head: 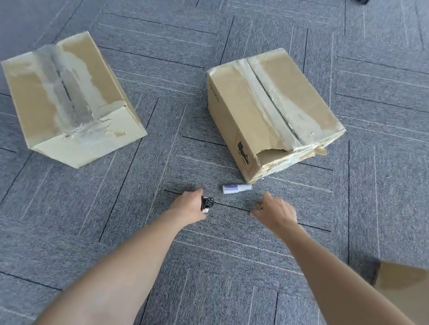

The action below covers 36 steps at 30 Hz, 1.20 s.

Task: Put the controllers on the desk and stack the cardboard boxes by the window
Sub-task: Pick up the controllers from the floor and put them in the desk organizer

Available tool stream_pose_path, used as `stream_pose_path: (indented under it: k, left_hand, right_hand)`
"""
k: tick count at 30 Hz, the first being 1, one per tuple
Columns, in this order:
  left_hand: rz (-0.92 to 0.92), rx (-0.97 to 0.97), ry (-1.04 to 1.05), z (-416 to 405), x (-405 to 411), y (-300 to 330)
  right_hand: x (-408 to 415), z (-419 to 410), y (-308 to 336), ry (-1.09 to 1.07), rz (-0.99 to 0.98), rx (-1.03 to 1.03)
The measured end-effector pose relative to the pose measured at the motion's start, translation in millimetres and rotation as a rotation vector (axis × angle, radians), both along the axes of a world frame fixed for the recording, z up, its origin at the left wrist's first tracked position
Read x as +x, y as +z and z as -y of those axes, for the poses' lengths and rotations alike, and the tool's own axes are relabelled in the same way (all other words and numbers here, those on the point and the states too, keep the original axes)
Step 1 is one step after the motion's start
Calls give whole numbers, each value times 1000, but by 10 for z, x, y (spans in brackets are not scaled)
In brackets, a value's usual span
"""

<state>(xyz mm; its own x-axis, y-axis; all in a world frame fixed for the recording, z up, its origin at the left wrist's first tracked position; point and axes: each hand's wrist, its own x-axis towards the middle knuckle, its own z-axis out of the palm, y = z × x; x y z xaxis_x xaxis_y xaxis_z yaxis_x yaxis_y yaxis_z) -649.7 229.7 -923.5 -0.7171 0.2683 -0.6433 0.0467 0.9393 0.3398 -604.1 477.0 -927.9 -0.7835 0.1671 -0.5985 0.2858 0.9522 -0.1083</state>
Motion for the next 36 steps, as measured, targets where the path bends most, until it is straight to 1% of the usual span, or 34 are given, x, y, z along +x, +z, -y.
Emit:
stream_pose_path:
  k: [3, 5, 9, 12, 14, 17, 20, 22, 25, 27, 29, 33, 36]
  left_hand:
    - [-3, 22, 27, 40, -12, 7]
    - [-4, 23, 38, 78, -30, 4]
    - [-6, 25, 73, 134, -56, 35]
    - [-26, 9, 89, 172, -71, 67]
    - [-27, -6, 104, 200, -76, 90]
    - [-22, -6, 126, 231, -79, 103]
    - [-12, 17, 145, 263, -67, 94]
    - [-7, 23, 155, 282, -52, 88]
    - [-8, 14, 171, 309, -22, 93]
    - [-3, 6, 182, 324, -2, 115]
    - [8, 9, 194, 331, 18, 150]
    - [16, -7, 207, 346, 37, 267]
    - [21, 0, 233, 396, 51, 473]
  right_hand:
    - [-21, 11, -31, 99, 71, -39]
    - [-41, 69, -10, 143, 55, -74]
    - [-161, 237, 52, 130, -15, -239]
    - [-311, 371, 97, 113, -61, -300]
    - [-392, 443, 158, 159, -73, -264]
    - [-469, 459, 151, 347, -131, -90]
    - [-512, 470, 107, 457, -107, 34]
    - [-541, 487, 103, 472, -83, 79]
    - [-551, 527, 125, 501, -45, 62]
    - [-517, 560, 158, 487, -39, 8]
    - [-458, 615, 183, 409, -25, -77]
    - [-398, 753, 215, 111, 141, -381]
    - [-379, 852, 445, -91, 195, -533]
